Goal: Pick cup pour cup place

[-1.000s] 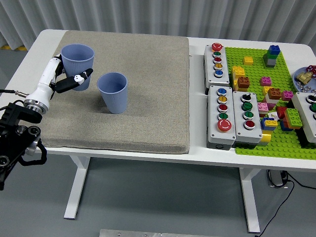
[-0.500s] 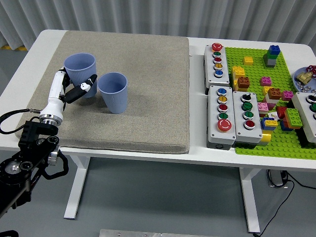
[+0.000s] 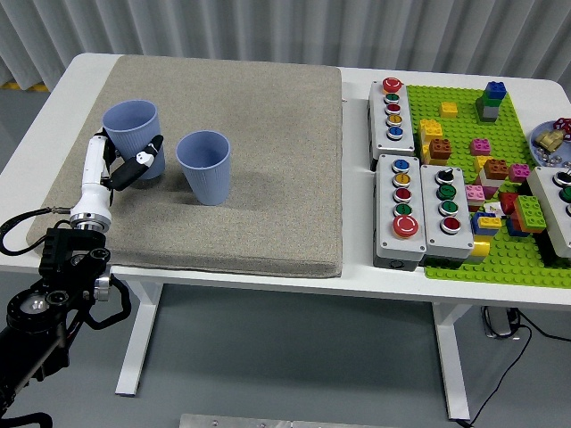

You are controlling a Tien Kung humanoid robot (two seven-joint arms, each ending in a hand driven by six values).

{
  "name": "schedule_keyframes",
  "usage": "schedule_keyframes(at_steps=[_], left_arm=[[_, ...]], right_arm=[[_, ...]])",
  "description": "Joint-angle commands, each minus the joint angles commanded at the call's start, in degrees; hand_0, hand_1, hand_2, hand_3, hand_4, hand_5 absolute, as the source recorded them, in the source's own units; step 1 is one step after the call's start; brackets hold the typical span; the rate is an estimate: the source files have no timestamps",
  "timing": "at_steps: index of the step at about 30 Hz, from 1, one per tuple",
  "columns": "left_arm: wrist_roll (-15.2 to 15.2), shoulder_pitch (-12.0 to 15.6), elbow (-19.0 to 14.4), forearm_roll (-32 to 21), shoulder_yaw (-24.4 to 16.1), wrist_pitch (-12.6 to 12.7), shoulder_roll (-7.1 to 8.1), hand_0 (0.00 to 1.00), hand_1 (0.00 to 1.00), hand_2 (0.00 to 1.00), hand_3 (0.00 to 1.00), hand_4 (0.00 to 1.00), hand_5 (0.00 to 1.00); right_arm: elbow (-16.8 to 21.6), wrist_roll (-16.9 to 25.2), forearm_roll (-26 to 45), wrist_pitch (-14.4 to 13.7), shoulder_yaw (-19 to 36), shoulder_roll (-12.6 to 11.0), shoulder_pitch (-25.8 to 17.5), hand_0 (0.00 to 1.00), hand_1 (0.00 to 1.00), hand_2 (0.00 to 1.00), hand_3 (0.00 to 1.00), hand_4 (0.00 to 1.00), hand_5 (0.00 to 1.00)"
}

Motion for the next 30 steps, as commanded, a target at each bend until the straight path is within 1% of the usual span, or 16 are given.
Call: schedule_keyframes(at_steps=[4, 8, 14, 16, 17, 22, 30], left_arm=[[0.3, 0.3, 1.0, 1.2, -0.3, 0.6, -0.03, 0.571, 0.561, 0.616, 0.611, 0.558, 0.074], [0.3, 0.4, 1.5, 1.6, -0.6, 0.6, 0.07, 0.571, 0.563, 0.616, 0.609, 0.56, 0.077], [0.2, 0.3, 1.6, 1.5, -0.4, 0.3, 0.07, 0.573, 0.565, 0.619, 0.606, 0.561, 0.081], [0.3, 0.4, 1.6, 1.7, -0.3, 0.3, 0.1, 0.573, 0.565, 0.619, 0.606, 0.561, 0.081], [0.3, 0.5, 1.6, 1.7, -0.2, 0.3, 0.11, 0.573, 0.569, 0.634, 0.6, 0.563, 0.088], [0.3, 1.2, 1.6, 1.4, 0.0, 0.3, 0.3, 0.573, 0.569, 0.634, 0.6, 0.563, 0.088], [0.3, 1.5, 1.7, 1.5, 0.1, 0.1, 0.51, 0.574, 0.578, 0.639, 0.6, 0.57, 0.097]], right_arm=[[0.0, -0.1, -0.1, 0.0, 0.1, 0.0, 0.0, 0.74, 0.699, 0.739, 0.603, 0.149, 0.202], [0.0, -0.1, -0.1, 0.1, 0.1, 0.0, 0.0, 0.74, 0.698, 0.739, 0.604, 0.149, 0.203], [0.0, -0.1, -0.1, 0.1, 0.0, 0.0, 0.0, 0.74, 0.699, 0.739, 0.603, 0.148, 0.204], [0.0, -0.1, -0.1, 0.1, 0.0, 0.1, 0.0, 0.74, 0.699, 0.739, 0.603, 0.148, 0.204], [0.0, -0.2, -0.1, 0.1, 0.0, 0.1, -0.1, 0.74, 0.698, 0.739, 0.603, 0.147, 0.205], [0.0, -0.3, -0.5, 0.1, 0.0, 0.2, -0.3, 0.74, 0.698, 0.739, 0.603, 0.147, 0.205], [0.0, -0.3, -0.5, 0.1, -0.1, 0.2, -0.3, 0.74, 0.698, 0.739, 0.603, 0.146, 0.208]])
